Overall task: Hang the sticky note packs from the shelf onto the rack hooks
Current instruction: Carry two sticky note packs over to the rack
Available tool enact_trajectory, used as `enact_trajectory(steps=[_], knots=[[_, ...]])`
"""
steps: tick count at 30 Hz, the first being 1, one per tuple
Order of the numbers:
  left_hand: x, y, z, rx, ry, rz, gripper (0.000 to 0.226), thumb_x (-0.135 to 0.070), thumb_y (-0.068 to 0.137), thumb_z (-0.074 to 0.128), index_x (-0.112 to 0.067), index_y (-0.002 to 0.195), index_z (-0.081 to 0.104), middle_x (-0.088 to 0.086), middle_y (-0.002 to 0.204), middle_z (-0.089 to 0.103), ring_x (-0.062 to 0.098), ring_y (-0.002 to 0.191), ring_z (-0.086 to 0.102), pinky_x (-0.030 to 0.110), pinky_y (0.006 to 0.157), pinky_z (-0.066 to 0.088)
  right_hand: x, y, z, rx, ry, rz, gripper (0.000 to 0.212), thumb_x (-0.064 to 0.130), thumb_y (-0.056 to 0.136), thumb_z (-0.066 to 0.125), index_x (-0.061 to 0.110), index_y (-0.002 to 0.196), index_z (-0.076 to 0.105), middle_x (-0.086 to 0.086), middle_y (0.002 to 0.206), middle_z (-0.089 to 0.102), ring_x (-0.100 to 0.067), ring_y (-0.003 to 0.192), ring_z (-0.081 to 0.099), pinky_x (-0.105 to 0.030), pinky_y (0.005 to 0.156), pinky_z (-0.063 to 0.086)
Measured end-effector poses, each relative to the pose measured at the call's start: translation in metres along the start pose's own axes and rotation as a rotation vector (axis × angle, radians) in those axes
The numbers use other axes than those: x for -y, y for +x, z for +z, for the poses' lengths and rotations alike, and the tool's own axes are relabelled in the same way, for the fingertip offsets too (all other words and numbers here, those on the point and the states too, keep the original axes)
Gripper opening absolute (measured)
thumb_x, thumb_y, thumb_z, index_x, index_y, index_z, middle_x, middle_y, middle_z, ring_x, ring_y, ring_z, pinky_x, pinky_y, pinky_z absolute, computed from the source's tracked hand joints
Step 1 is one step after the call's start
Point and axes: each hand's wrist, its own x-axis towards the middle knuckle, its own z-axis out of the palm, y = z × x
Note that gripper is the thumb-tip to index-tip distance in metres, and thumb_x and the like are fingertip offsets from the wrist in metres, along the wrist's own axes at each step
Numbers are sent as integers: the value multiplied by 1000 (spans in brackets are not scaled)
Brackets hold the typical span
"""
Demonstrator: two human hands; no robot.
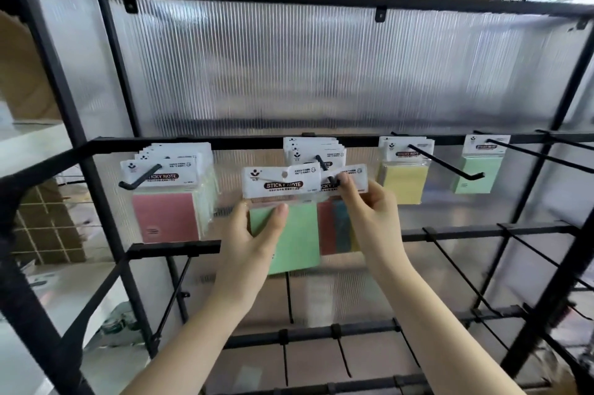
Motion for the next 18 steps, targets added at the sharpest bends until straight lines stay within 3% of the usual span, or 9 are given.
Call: enact_trajectory(steps=[2, 4, 9, 11, 15, 18], knots=[[6, 7, 4, -25, 11, 2, 18, -38, 84, 64, -22, 89, 56, -20, 76, 64, -7, 67, 56, 4, 62, 41, -6, 9, 1, -31, -24, -7, 34, 46, 81, 63, 13, 84, 65, 0, 76, 68, -8, 68, 57, -17, 60, 43], [13, 14, 8, -53, 26, 0, 11, -30, 87, 62, -22, 91, 57, -19, 78, 65, -9, 70, 57, 4, 64, 42, -14, 20, 3, -68, -75, 4, 29, 42, 83, 66, 16, 93, 60, 3, 88, 68, -2, 72, 59, -10, 62, 44], [22, 30, 18, -132, 89, -2, 10, -21, 90, 61, -25, 85, 54, -14, 80, 60, -16, 69, 55, 0, 61, 39, -29, 38, 1, -129, -164, 66, 28, 43, 83, 68, 25, 95, 49, 4, 94, 59, -4, 82, 57, -15, 69, 46], [25, 32, 21, -152, 91, -14, 12, -18, 91, 61, -27, 86, 54, -14, 85, 60, -18, 72, 55, 0, 62, 39, -35, 42, -3, -139, -200, 91, 30, 40, 85, 68, 20, 97, 50, 4, 92, 57, -4, 80, 54, -14, 67, 42], [34, 23, 21, -138, 41, -91, 5, -22, 91, 61, -23, 91, 56, -11, 84, 64, -6, 70, 60, 4, 56, 42, -45, 37, -13, -126, -237, 114, 25, 38, 89, 63, 15, 93, 53, 1, 87, 58, -6, 74, 54, -9, 59, 41], [42, -1, 25, -107, -50, -169, 10, -28, 88, 61, -23, 97, 57, -11, 83, 69, -3, 71, 64, 10, 52, 46, -51, 25, -26, -95, -253, 169, 16, 34, 95, 55, 21, 87, 52, -5, 89, 63, -19, 81, 60, -28, 71, 47]])
